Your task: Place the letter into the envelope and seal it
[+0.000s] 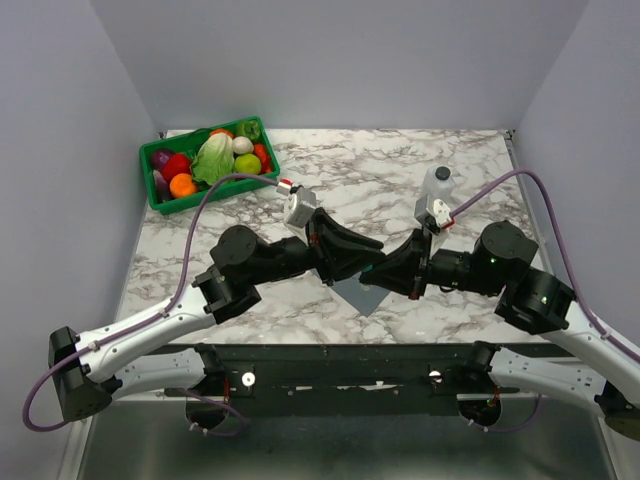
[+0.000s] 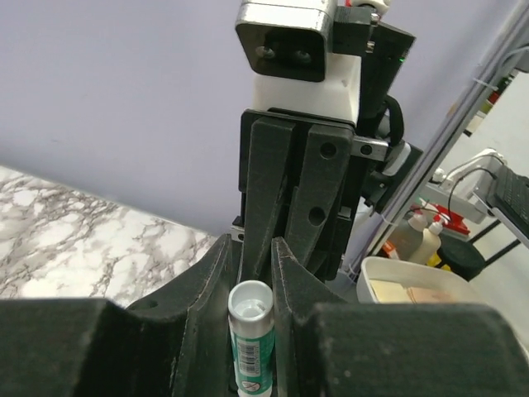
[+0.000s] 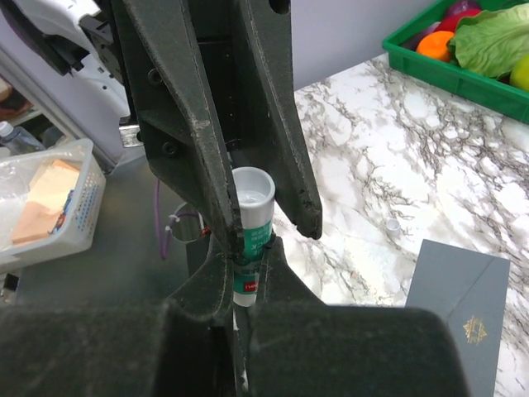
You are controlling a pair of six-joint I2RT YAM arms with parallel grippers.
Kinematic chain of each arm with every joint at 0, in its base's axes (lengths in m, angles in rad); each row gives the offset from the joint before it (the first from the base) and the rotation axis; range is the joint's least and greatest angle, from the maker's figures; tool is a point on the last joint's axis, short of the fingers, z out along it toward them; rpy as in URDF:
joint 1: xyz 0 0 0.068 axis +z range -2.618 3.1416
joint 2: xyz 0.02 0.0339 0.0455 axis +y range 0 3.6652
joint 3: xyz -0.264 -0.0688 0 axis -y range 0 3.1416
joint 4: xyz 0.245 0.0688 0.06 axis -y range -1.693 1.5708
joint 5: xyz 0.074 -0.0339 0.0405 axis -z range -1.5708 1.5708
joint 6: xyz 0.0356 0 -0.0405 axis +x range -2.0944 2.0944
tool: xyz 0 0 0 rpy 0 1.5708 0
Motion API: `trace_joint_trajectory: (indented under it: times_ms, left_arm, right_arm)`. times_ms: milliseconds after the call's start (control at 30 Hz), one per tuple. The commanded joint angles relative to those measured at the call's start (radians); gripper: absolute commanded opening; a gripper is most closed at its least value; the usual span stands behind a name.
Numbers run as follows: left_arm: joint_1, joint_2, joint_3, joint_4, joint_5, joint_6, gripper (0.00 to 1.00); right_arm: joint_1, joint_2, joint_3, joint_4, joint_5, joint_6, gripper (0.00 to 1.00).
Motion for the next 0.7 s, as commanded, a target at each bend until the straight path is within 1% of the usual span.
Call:
trace_joint_trajectory:
  times_ms: [0, 33, 67, 100, 133, 167, 200, 233, 267, 300, 333, 367, 400, 433, 467, 500, 533, 567, 600, 633, 667]
  left_arm:
    - [0.006, 0.012, 0.093, -0.251, -0.208, 0.052, 0.00]
    - [0.006, 0.023, 0.144, -0.300, -0.372, 0.074, 0.00]
    - [0.005, 0.052, 0.172, -0.345, -0.469, 0.093, 0.00]
    - [0.002, 0.070, 0.197, -0.417, -0.576, 0.105, 0.00]
    - [0.000, 0.092, 0.246, -0.446, -0.679, 0.105, 0.00]
    - [0.000, 0.139, 0.275, -0.484, -0.849, 0.105, 0.00]
    - [0.000, 0.164, 0.303, -0.520, -0.899, 0.122, 0.00]
    - [0.000, 0.187, 0.365, -0.531, -0.921, 0.143, 0.02]
    - [0.000, 0.228, 0.399, -0.545, -0.933, 0.159, 0.14]
    - [0.000, 0.240, 0.427, -0.554, -0.900, 0.177, 0.50]
    - [0.000, 0.248, 0.453, -0.533, -0.834, 0.212, 0.67]
    - [0.005, 0.239, 0.447, -0.501, -0.765, 0.240, 0.82]
    - [0.006, 0.224, 0.430, -0.421, -0.629, 0.272, 0.99]
    - [0.012, 0.204, 0.367, -0.372, -0.560, 0.279, 0.99]
    - [0.022, 0.154, 0.323, -0.321, -0.492, 0.276, 0.99]
    - [0.041, 0.124, 0.277, -0.208, -0.349, 0.245, 0.99]
    - [0.057, 0.098, 0.186, -0.150, -0.296, 0.213, 0.99]
    - [0.068, 0.051, 0.139, -0.091, -0.234, 0.184, 0.99]
    - [0.083, 0.031, 0.098, 0.020, -0.185, 0.153, 0.99]
    - [0.109, 0.015, 0.031, 0.070, -0.095, 0.085, 0.97]
    - [0.123, -0.005, 0.004, 0.108, -0.059, 0.052, 0.95]
  right_arm:
    - [0.005, 0.036, 0.064, -0.014, 0.263, 0.000, 0.01]
    - [0.002, 0.059, 0.087, -0.028, 0.337, 0.006, 0.01]
    - [0.004, 0.117, 0.119, -0.047, 0.424, 0.026, 0.01]
    - [0.004, 0.149, 0.182, -0.098, 0.610, 0.048, 0.01]
    - [0.004, 0.191, 0.228, -0.140, 0.709, 0.078, 0.01]
    - [0.004, 0.266, 0.275, -0.190, 0.794, 0.139, 0.01]
    - [0.004, 0.309, 0.376, -0.273, 0.875, 0.150, 0.01]
    - [0.005, 0.340, 0.418, -0.304, 0.884, 0.149, 0.01]
    - [0.004, 0.363, 0.450, -0.324, 0.885, 0.149, 0.01]
    - [0.004, 0.378, 0.473, -0.335, 0.861, 0.146, 0.01]
    - [0.002, 0.371, 0.468, -0.315, 0.833, 0.135, 0.01]
    - [0.004, 0.349, 0.439, -0.277, 0.797, 0.084, 0.01]
    - [0.004, 0.288, 0.400, -0.178, 0.696, 0.057, 0.01]
    - [0.004, 0.248, 0.316, -0.133, 0.640, 0.030, 0.01]
    - [0.004, 0.214, 0.282, -0.098, 0.579, -0.015, 0.01]
    - [0.002, 0.184, 0.253, -0.055, 0.453, -0.035, 0.01]
    - [0.004, 0.124, 0.224, -0.042, 0.400, -0.049, 0.01]
    - [0.004, 0.101, 0.183, -0.035, 0.358, -0.061, 0.01]
    - [0.004, 0.075, 0.161, -0.024, 0.276, -0.064, 0.01]
    - [0.002, 0.041, 0.145, -0.025, 0.244, -0.066, 0.01]
    - [0.002, 0.024, 0.123, -0.025, 0.221, -0.069, 0.01]
